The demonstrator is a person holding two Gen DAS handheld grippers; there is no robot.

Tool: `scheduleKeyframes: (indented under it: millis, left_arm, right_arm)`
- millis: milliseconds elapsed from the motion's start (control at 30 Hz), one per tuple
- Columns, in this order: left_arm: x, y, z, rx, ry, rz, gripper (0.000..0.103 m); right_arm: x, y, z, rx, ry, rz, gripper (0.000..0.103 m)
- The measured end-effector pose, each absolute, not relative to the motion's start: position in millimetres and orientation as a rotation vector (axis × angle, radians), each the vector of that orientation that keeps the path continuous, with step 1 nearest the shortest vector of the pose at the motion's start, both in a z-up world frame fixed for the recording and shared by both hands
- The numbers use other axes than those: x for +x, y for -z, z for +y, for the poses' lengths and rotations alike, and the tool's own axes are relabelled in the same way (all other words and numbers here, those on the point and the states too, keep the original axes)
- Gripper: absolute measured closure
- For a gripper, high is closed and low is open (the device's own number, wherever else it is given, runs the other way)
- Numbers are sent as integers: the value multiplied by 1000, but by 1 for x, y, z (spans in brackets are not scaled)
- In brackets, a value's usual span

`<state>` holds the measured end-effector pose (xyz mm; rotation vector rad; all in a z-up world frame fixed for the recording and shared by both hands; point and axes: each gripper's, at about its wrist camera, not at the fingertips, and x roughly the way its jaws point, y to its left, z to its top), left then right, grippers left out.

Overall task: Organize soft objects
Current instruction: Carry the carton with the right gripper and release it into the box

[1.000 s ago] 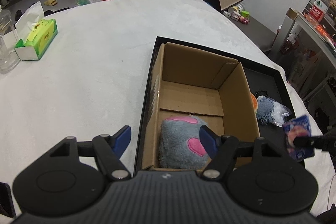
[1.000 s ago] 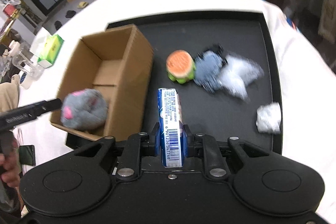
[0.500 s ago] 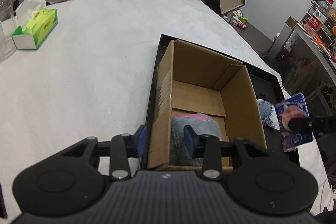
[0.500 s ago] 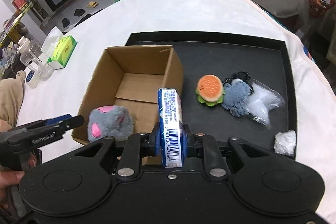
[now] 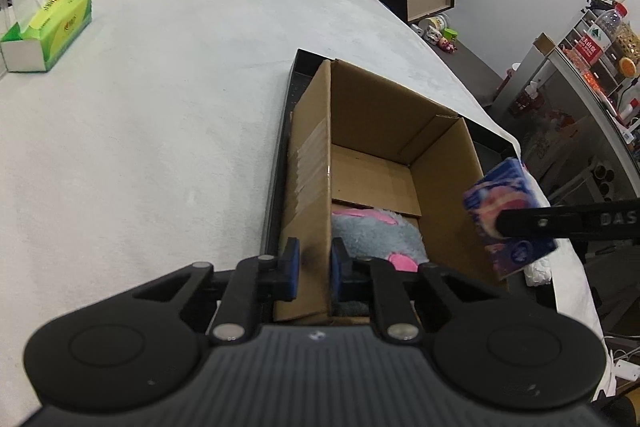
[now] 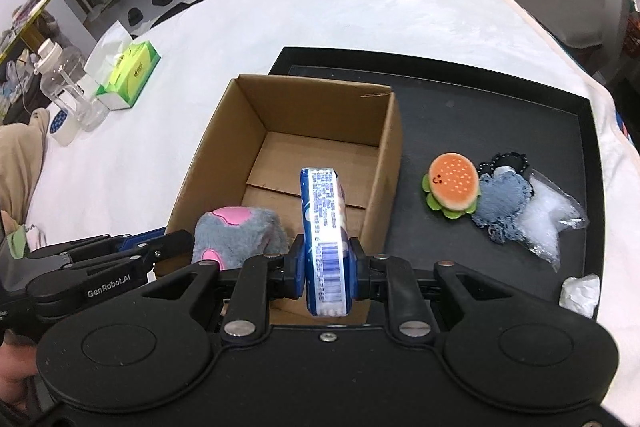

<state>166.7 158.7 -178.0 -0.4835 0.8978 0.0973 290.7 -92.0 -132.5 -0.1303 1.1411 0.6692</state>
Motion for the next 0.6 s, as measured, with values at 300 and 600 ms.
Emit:
scheduleKeyframes:
  millis: [300,600]
  left_arm:
    - [166,181,163,-494,-92,896,89]
    - [168,178,156,-471,-99,900,89]
  right_arm:
    - [286,153,-69,-176,-697,1192,79]
    - [281,147,-82,-159,-703,1188,67]
